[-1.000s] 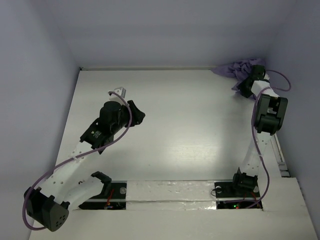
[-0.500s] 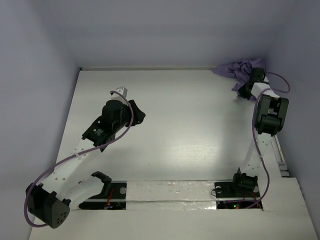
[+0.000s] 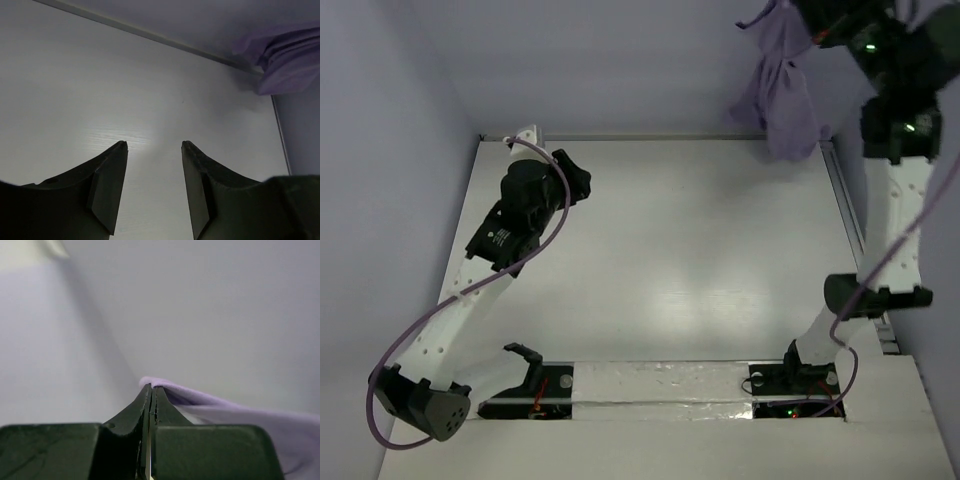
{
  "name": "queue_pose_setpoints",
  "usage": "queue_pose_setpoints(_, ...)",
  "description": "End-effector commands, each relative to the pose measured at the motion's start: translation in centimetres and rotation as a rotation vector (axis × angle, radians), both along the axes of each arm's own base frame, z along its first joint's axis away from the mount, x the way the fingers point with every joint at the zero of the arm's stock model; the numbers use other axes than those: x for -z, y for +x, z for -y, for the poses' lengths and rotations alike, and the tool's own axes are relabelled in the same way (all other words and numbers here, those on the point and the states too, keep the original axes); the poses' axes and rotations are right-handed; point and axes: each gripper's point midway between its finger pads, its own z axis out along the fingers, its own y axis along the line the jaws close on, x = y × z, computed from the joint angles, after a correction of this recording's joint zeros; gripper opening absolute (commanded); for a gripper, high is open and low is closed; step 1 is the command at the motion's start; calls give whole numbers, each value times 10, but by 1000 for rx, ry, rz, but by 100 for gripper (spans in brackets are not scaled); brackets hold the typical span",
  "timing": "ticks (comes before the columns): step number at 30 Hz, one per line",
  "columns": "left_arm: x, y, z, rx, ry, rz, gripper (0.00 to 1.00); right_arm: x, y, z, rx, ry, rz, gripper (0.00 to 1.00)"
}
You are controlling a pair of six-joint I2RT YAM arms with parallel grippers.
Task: Fold and stack the t-shirts
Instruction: Grab crumpled tshirt from the corner of the board with the right arm, then move the tshirt to the center of the board
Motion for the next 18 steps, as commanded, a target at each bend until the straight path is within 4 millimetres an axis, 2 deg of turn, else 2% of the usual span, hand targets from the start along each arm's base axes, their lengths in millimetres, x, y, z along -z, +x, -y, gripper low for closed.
queue_pose_setpoints(1,-29,-4,-26,-89,-40,68,45,-104,-139,0,-109,-5,346,0)
queue_pose_setpoints(5,-22,-5,-39,-109,-44,40,53,-105,-160,17,-66,-24,370,0)
queue_pose_setpoints(6,-20,-8,-36,-92,-46,33,54,-92,-145,23,-48,-24,326,0)
queue_pose_setpoints(8,1,-11,-32,-52,-35,-14,58,-76,-135,33,-16,-32,283,0)
queue_pose_setpoints(9,10,-13,-29,-33,-32,-33,59,-64,-124,44,12,-36,253,0)
queue_pose_setpoints(10,32,-17,-27,-18,-19,-84,59,-26,-94,52,15,-19,149,0)
queue_pose_setpoints(11,42,-21,-25,-4,-22,-106,60,-14,-93,51,-6,-30,143,0)
queue_pose_setpoints(12,51,-24,-25,-3,-22,-128,60,9,-81,53,-13,-23,91,0)
queue_pose_setpoints(13,71,-29,-25,0,-16,-168,60,57,-55,59,-8,-3,-12,0)
queue_pose_setpoints(15,77,-35,-25,8,-33,-169,67,101,-41,59,-25,11,-93,0)
queue_pose_setpoints(16,87,-37,-24,13,-34,-179,69,121,-35,61,-20,19,-131,0)
queue_pose_setpoints(17,92,-38,-21,28,-38,-188,71,165,-22,67,4,53,-233,0)
queue_pose_setpoints(18,105,-37,-21,27,-23,-225,71,183,-18,69,16,57,-262,0)
